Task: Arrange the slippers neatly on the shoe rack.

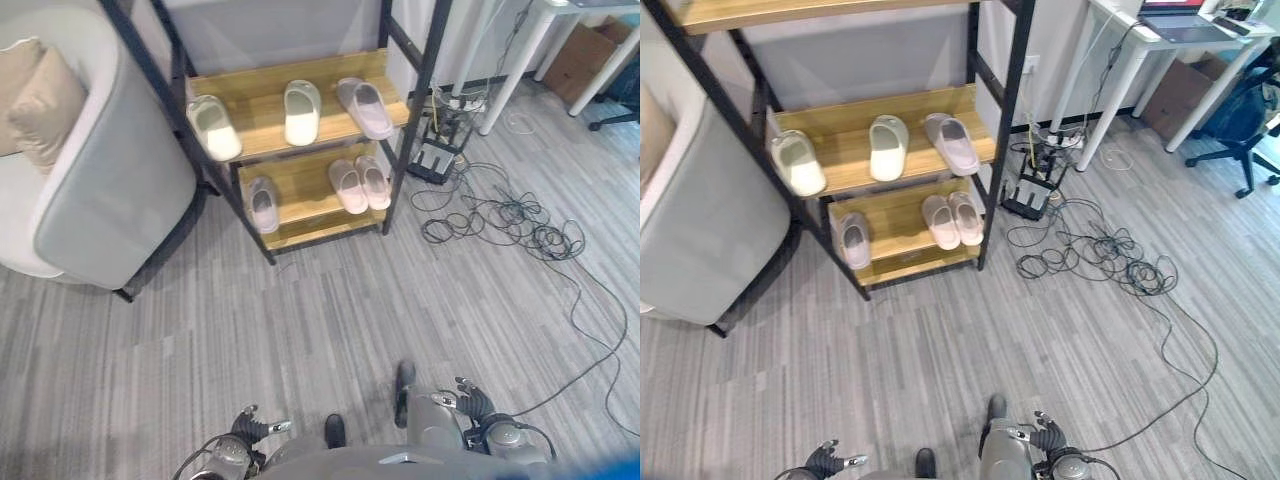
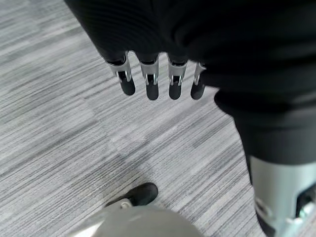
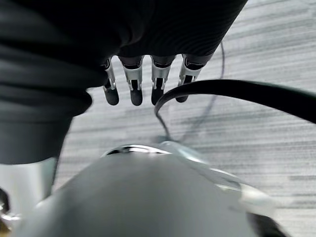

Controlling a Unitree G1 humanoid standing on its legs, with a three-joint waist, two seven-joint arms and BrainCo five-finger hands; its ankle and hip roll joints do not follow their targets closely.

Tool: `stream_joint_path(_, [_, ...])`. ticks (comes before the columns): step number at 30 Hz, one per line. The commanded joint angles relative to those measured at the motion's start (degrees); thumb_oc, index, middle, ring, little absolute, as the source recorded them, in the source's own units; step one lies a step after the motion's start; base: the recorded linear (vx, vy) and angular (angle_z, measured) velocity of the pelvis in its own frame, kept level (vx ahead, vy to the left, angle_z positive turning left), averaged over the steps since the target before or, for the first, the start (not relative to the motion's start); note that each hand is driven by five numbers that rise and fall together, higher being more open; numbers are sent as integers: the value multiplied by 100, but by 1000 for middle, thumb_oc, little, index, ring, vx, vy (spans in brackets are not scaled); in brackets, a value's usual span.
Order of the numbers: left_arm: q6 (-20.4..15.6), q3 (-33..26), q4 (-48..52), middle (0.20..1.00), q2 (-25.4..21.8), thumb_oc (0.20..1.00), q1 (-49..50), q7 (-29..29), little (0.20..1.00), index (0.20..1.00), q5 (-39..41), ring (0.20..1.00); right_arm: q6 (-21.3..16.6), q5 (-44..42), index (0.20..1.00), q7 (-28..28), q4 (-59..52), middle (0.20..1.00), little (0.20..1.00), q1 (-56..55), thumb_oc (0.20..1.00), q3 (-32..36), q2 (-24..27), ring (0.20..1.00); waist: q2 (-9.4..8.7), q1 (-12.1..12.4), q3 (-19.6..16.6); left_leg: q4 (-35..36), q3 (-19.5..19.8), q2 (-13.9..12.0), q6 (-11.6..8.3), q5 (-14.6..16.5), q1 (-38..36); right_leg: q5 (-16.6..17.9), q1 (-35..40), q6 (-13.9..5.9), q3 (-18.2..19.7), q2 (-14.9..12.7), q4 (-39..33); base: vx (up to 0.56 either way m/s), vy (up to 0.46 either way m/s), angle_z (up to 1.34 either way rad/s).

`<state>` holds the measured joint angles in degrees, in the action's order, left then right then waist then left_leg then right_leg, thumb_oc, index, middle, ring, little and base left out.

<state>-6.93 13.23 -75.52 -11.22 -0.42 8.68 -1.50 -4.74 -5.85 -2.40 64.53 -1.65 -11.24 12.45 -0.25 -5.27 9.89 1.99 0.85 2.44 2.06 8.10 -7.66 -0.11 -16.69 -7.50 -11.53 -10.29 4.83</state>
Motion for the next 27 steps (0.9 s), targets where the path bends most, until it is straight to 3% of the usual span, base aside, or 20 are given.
stream_joint_path(1, [48,212,-63,1000,196,1000,19,-180,1000,1000,-118,1000,159,-144,1000,-55,37,1000,1000,-282,1000,-375,-324,1000,69,-74,27,-362,-226,-208,-144,237,193,85,758,-255,481,158,-28,273,-208,28])
stream_joint_path(4, [37,287,-25,1000,279,1000,-22,-209,1000,1000,-104,1000,126,-215,1000,28,175,1000,1000,-157,1000,-433,-209,1000,77,16,-142,-458,-56,-429,-364,228,189,-118,1015,-27,337,389,-185,220,-276,55])
stream_joint_path(7, [-14,369,188,1000,238,1000,-198,-208,1000,1000,-58,1000,25,-191,1000,43,30,1000,1000,3,1000,-476,-15,1000,34,94,-142,-1006,-19,-623,-592,-5,493,-333,1188,141,63,481,-188,72,-222,52])
stream_joint_path(8, [-46,468,379,1000,210,1000,-344,-192,1000,1000,-57,1000,-16,-125,1000,26,-130,1000,1000,113,1000,-566,112,1000,-65,172,-69,-1620,-242,-738,-636,-181,816,-446,1346,268,-125,457,-193,16,-201,59])
stream_joint_path(10, [-73,542,520,1000,212,1000,-439,-160,1000,1000,-57,1000,-30,-86,1000,-14,-201,1000,1000,196,1000,-598,170,1000,-132,231,4,-1873,-553,-857,-578,-145,1059,-535,1500,315,-293,446,-217,30,-115,94])
stream_joint_path(11, [-79,560,572,1000,211,1000,-455,-138,1000,1000,-64,1000,-40,-47,1000,-36,-216,1000,1000,219,1000,-624,192,1000,-140,252,3,-1710,-684,-921,-553,-80,1068,-570,1569,302,-380,438,-251,152,47,105])
stream_joint_path(12, [-85,544,570,1000,199,1000,-433,-83,1000,1000,-81,1000,-64,25,1000,-80,-282,1000,1000,301,1000,-671,205,1000,-172,372,-39,-1119,-778,-1155,-622,-307,1223,-617,1739,222,-560,392,-310,181,97,70])
stream_joint_path(14, [-69,499,479,1000,157,1000,-418,-41,1000,1000,-80,1000,-83,69,1000,-108,-336,1000,1000,353,1000,-702,199,1000,-181,489,-14,-695,-724,-1415,-740,-807,1417,-731,1851,206,-691,426,-281,156,100,52])
stream_joint_path(16, [-26,415,292,1000,126,1000,-400,-59,1000,1000,-82,1000,-87,141,1000,-106,-328,1000,1000,368,1000,-727,160,1000,-216,556,-25,-399,-683,-1530,-802,-1009,1421,-812,1944,207,-738,460,-260,148,136,43])
stream_joint_path(21, [113,224,-103,1000,5,1000,-223,-164,1000,1000,-245,1000,-83,263,1000,-6,-280,1000,1000,327,1000,-742,-18,1000,-274,639,-226,-130,-595,-1285,-794,-922,1093,-709,2177,59,-762,260,-218,183,265,5])
stream_joint_path(26, [13,208,99,1000,-222,1000,-322,-103,1000,1000,-226,1000,-40,256,1000,14,-463,1000,1000,459,1000,-632,-68,1000,-287,693,-303,-486,-621,-755,-465,-492,1183,-412,2112,-247,-644,-221,-68,105,343,7])
stream_joint_path(27, [13,208,99,1000,-223,1000,-322,-103,1000,1000,-226,1000,-40,256,1000,14,-464,1000,1000,458,1000,-632,-68,1000,-289,693,-308,-489,-622,-752,-463,-491,1189,-412,2106,-249,-643,-224,-66,38,296,-5])
